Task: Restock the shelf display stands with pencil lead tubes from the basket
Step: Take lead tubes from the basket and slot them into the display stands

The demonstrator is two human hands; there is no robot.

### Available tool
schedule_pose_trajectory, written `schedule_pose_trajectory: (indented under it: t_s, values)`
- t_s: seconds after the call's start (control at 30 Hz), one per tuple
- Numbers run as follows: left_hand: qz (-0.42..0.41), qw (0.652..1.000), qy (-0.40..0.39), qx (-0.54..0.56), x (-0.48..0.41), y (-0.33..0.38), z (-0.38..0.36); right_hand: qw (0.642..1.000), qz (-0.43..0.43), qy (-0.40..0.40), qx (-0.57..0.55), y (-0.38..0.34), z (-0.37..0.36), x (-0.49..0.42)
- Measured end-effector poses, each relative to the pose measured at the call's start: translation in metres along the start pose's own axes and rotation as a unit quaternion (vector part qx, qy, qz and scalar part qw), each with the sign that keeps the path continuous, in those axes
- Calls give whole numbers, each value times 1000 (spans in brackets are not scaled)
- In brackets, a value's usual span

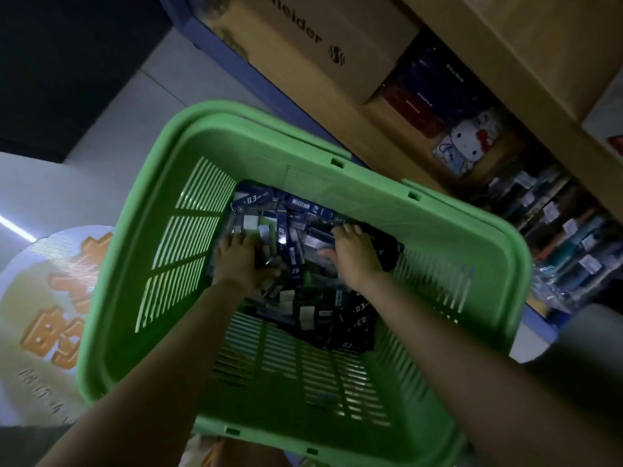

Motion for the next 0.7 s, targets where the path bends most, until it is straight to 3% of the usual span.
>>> schedule_pose_trajectory:
  t_s: [0.13,0.23,0.37,0.43,0.57,0.7]
  values:
    - [72,991,-58,101,1,-15,-13,997,-19,46,-56,-4,9,11]
    - [82,989,-23,119,4,-11,-10,989,-42,73,-119,-5,17,24]
    - [37,964,49,259,21,18,9,981,-31,47,-187,-16,23,40]
    - [24,951,49,305,32,32,16,968,-31,47,-243,-26,26,46]
    - [56,871,54,485,57,47,20,943,-35,28,-328,-50,30,61]
    - [58,818,-55,570,76,52,16,938,27,7,-347,-76,30,73]
Point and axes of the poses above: each hand's wrist, its own x-axis away from the middle knuckle, its own z-axis out of the back of the hand, y = z × x, the point moved 4 cm from there along -x, towards the middle knuckle, and after that the axes turned 13 degrees about x, right-handed, at the moved point
